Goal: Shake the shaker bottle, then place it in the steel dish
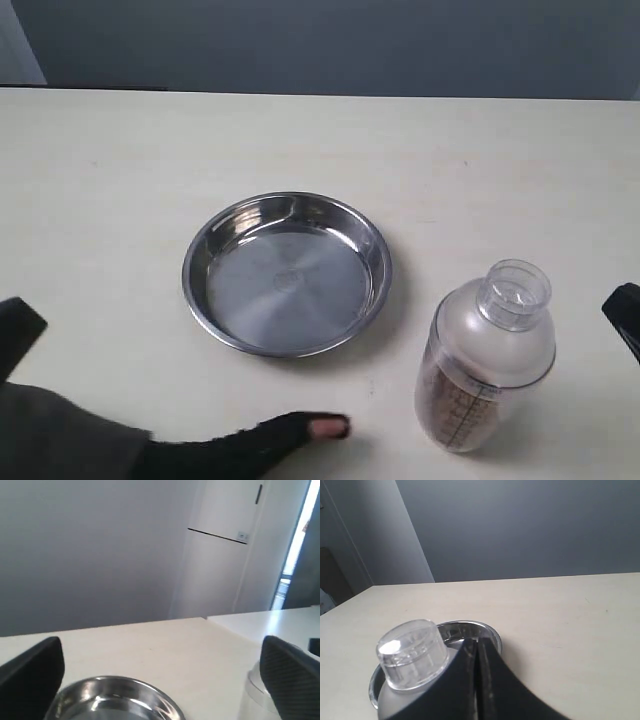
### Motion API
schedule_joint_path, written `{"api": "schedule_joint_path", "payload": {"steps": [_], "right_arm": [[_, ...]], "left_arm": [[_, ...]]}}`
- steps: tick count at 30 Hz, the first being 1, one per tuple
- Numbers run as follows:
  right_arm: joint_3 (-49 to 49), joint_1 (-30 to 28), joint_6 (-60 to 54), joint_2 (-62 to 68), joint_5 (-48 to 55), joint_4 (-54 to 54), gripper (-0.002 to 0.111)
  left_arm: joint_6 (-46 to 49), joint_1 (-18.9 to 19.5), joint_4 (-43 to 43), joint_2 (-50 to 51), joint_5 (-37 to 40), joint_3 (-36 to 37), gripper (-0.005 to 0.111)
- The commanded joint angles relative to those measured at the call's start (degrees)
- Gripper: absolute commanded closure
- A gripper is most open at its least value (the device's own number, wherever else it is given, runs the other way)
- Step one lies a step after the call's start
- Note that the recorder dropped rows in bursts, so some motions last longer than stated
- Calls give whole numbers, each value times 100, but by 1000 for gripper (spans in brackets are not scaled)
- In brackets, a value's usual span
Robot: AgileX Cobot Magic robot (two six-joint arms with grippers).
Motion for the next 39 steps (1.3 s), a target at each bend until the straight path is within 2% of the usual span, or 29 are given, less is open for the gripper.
{"api": "schedule_joint_path", "payload": {"steps": [1, 10, 15, 17, 23, 25, 28, 31, 34, 36, 39], "right_arm": [[9, -4, -20, -21, -27, 15, 109], [9, -4, -20, -21, -27, 15, 109], [9, -4, -20, -21, -27, 15, 109], [9, -4, -20, -21, -27, 15, 109], [9, -4, -20, -21, -27, 15, 109], [9, -4, -20, -21, -27, 15, 109], [9, -4, -20, -21, -27, 15, 109], [9, -4, -20, -21, -27, 15, 109], [9, -4, -20, -21, -44, 15, 109], [9, -4, -20, -21, -44, 15, 109], [9, -4, -20, -21, -34, 15, 109]], "left_arm": [[-9, -9, 376, 91, 547, -463, 1], [49, -9, 492, 1736, 239, -1462, 1], [949, -9, -315, 2912, -720, -2026, 1], [1198, -9, -677, 3634, -1546, -2252, 1], [1559, -155, -1059, 4537, -2348, -2344, 1], [2208, -524, -1641, 4693, -1912, -2496, 1], [2208, -1106, -1606, 4998, -588, -2911, 1], [2182, -1997, -1747, 5705, 330, -3263, 1], [2429, -2940, -1900, 6591, 735, -3428, 1], [3354, -3300, -2576, 6762, 790, -3428, 1], [4152, -3549, -3208, 6848, 762, -3380, 1]]}}
